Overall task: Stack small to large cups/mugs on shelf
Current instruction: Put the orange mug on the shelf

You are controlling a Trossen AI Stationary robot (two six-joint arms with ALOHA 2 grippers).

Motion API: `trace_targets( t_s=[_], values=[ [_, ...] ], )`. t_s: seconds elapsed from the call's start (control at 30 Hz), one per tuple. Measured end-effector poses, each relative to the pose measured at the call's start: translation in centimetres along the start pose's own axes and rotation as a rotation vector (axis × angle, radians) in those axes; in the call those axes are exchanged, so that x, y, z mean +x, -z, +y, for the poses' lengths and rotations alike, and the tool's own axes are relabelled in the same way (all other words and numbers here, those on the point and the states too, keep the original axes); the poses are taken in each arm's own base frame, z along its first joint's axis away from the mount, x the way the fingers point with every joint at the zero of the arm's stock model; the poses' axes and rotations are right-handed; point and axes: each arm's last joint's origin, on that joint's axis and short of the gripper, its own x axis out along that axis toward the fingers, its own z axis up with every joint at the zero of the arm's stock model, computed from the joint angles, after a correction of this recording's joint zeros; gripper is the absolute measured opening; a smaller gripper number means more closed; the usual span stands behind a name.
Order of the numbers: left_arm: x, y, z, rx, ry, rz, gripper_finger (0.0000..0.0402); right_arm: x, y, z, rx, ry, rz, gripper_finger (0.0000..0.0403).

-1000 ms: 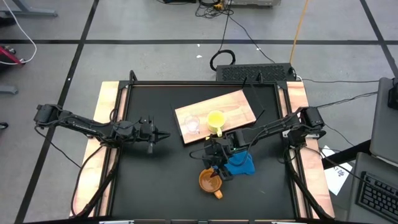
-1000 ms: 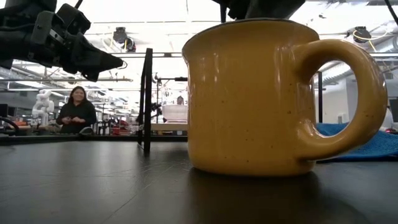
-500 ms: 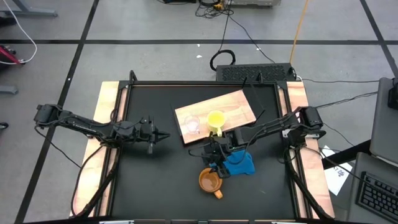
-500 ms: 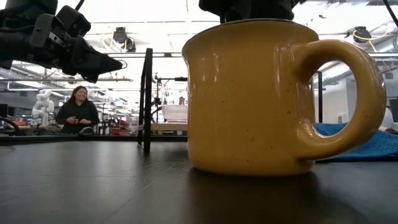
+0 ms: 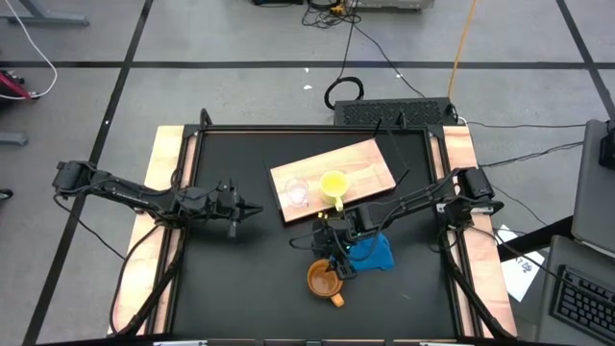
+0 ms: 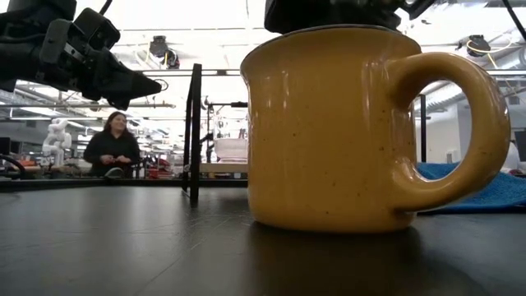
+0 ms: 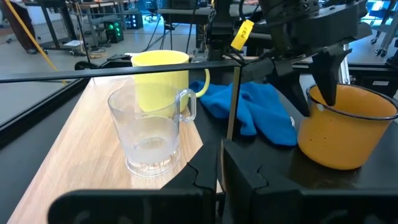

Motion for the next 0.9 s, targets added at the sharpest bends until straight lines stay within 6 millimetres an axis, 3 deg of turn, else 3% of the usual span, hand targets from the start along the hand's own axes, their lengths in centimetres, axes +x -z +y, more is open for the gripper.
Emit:
trace_targets(
  t_s=[0.6,0.9],
  values=[
    [0.00,0.00,0.00,0.000,0.000,0.000,0.0026,-0.08,-0.08,-0.03,-0.018,0.002,-0.009,0.0185],
    [0.00,0.02,0.00,0.000,0.000,0.002,0.0026,-0.08,-0.09,-0.04,-0.045,0.003,-0.009,0.0121]
  ],
)
